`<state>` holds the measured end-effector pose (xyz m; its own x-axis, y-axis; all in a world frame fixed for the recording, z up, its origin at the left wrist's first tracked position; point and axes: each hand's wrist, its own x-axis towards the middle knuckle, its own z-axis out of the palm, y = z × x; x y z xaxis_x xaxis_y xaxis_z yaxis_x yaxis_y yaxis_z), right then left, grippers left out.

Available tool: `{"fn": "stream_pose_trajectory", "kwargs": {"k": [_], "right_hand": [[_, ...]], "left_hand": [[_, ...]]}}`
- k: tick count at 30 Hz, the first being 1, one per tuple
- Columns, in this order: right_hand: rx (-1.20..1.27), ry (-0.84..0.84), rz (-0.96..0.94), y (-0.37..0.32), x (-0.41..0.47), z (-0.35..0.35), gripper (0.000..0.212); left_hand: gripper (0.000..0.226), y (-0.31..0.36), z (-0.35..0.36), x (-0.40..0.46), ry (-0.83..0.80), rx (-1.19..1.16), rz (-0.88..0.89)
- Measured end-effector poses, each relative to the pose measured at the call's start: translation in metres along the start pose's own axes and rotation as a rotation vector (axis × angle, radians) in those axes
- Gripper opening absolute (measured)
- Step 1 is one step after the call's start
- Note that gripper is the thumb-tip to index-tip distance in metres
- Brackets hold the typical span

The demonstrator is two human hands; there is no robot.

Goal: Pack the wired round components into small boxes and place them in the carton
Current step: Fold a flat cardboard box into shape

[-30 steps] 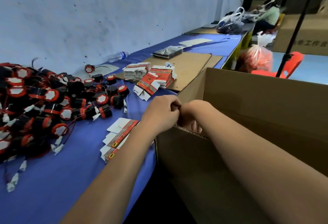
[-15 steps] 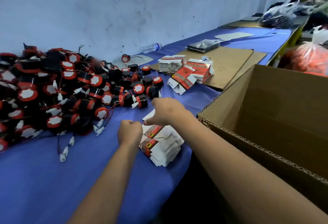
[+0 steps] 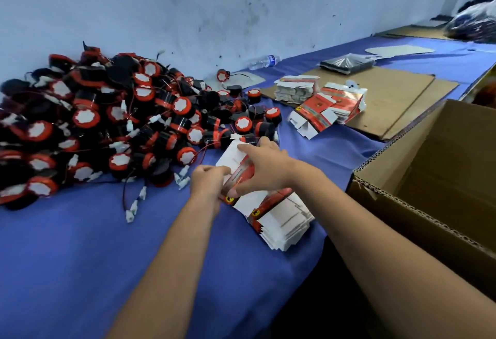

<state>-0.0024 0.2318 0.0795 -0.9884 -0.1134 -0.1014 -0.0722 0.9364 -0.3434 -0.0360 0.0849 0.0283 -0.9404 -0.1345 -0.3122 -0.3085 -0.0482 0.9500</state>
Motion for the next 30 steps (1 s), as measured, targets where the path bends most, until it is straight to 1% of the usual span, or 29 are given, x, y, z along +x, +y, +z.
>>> {"fn": "stream_pose_trajectory", "kwargs": {"k": [3, 5, 7, 9, 11, 14, 16, 19, 22, 23, 24, 25, 27, 29, 30], "right_hand": [[-0.022, -0.001, -0.121, -0.039, 0.005, 0.010, 0.124], [-0.048, -0.001, -0.223, -0.075, 0.009, 0.027, 0.133], [-0.074, -0.038, -0.328, -0.111, 0.014, 0.046, 0.138], [-0.100, -0.049, -0.415, -0.151, 0.021, 0.068, 0.144], [-0.074, -0.030, -0.483, -0.190, 0.027, 0.090, 0.148], [-0.056, 0.029, -0.599, -0.227, 0.035, 0.120, 0.146], [-0.027, 0.080, -0.681, -0.240, 0.039, 0.139, 0.138], [0.198, 0.180, -0.743, -0.240, 0.043, 0.158, 0.117], [0.528, 0.244, -0.731, -0.228, 0.049, 0.160, 0.101], [0.674, 0.238, -0.724, -0.227, 0.051, 0.158, 0.093], [0.844, 0.216, -0.697, -0.227, 0.052, 0.157, 0.083], [1.023, 0.177, -0.632, -0.229, 0.052, 0.156, 0.072], [1.366, 0.025, -0.409, -0.232, 0.054, 0.154, 0.054], [1.577, -0.249, -0.174, -0.230, 0.057, 0.153, 0.051], [1.620, -0.364, -0.108, -0.228, 0.058, 0.152, 0.053]], "left_hand": [[0.010, 0.006, -0.057, -0.003, -0.095, -0.120, -0.062], [0.016, 0.005, -0.105, -0.006, -0.135, -0.169, -0.060], [0.027, 0.000, -0.151, -0.009, -0.126, -0.162, -0.040], [0.032, -0.006, -0.198, -0.010, -0.020, -0.178, 0.002], [0.030, -0.011, -0.239, -0.008, 0.107, -0.201, 0.035], [0.030, -0.018, -0.284, -0.007, 0.176, -0.189, 0.050], [0.030, -0.023, -0.308, -0.005, 0.207, -0.190, 0.041], [0.033, -0.027, -0.331, 0.001, 0.176, -0.221, 0.058], [0.033, -0.028, -0.342, 0.008, 0.111, -0.266, 0.175], [0.041, -0.028, -0.341, 0.008, 0.066, -0.313, 0.221], [0.056, -0.028, -0.338, 0.007, 0.002, -0.333, 0.270], [0.073, -0.028, -0.335, 0.007, -0.071, -0.310, 0.323], [0.100, -0.028, -0.331, 0.005, -0.207, -0.141, 0.422], [0.123, -0.027, -0.327, 0.003, -0.327, 0.036, 0.474], [0.131, -0.026, -0.325, 0.000, -0.367, 0.091, 0.480]]}}
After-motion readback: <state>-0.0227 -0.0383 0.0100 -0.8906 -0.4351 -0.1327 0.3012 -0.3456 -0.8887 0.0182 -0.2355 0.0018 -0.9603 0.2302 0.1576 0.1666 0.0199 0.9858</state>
